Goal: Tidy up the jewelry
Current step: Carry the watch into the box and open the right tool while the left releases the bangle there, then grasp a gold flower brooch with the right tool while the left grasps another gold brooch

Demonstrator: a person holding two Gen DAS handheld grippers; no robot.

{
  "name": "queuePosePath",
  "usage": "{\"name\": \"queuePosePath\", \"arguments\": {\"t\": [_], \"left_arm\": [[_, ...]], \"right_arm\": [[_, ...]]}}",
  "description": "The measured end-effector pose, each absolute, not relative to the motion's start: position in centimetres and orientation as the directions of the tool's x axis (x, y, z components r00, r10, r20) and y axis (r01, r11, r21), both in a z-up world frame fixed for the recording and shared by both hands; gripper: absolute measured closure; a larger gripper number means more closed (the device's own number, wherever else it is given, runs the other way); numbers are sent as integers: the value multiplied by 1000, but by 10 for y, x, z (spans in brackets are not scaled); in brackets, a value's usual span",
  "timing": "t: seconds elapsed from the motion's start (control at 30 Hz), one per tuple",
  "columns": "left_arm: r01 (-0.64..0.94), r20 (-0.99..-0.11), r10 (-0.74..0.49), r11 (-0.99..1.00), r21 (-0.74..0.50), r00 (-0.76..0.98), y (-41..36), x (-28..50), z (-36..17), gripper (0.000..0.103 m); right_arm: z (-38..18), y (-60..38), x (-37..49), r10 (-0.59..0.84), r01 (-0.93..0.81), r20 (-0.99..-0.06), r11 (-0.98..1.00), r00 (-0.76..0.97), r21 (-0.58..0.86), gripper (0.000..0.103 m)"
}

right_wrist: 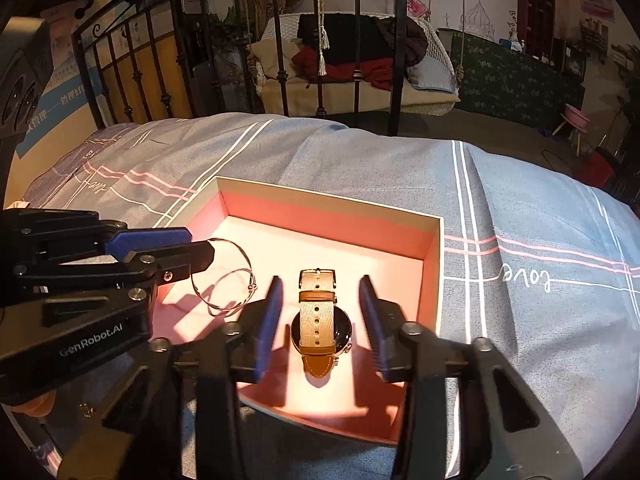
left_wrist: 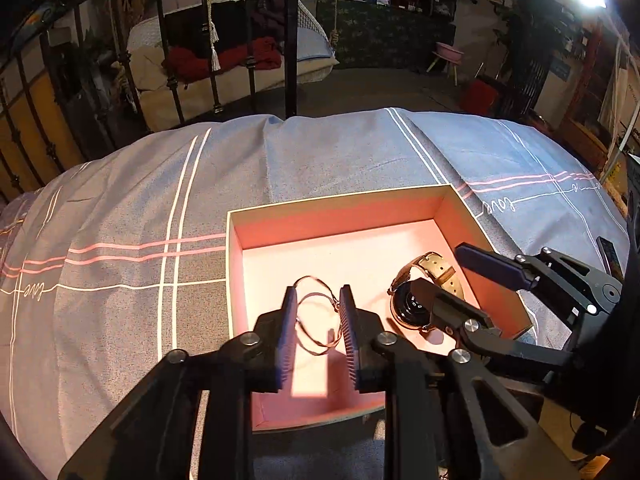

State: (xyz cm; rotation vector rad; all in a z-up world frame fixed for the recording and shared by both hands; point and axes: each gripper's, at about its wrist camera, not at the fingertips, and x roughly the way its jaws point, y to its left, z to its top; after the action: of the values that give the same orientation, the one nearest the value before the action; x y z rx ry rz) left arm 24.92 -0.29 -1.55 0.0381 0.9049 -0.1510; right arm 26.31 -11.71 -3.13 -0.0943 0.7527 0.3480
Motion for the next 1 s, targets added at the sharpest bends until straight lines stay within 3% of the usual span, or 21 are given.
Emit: {"name": "queuePosePath", "arguments": {"t": [0.03,0.1,0.33,0.6,0.77,1.0], "left_arm": [[148,-778,-122,988,-38,616,-1,246,-11,63],[138,-754,-124,989,-45,645,5,236,0,55],[132,-688,-124,990,-42,715,27,170,18,47],[120,-764,-115,992,-50,635,37,106,-35,47],[119,-783,-105,992,-40,612,40,92,-52,48],[142,-784,-119,989,-40,609,37,94,-59,60]], "right_arm": [[-28,-118,259,269,-340,-674,940,688,29,42],[-20,-123,249,269,-333,-656,942,705,27,36],[-13,-150,183,246,-303,-621,953,744,15,36],[-50,-179,117,297,-272,-662,952,689,144,39],[-58,-179,104,305,-281,-674,948,673,148,41],[-60,-177,104,308,-285,-675,947,670,149,41]]}}
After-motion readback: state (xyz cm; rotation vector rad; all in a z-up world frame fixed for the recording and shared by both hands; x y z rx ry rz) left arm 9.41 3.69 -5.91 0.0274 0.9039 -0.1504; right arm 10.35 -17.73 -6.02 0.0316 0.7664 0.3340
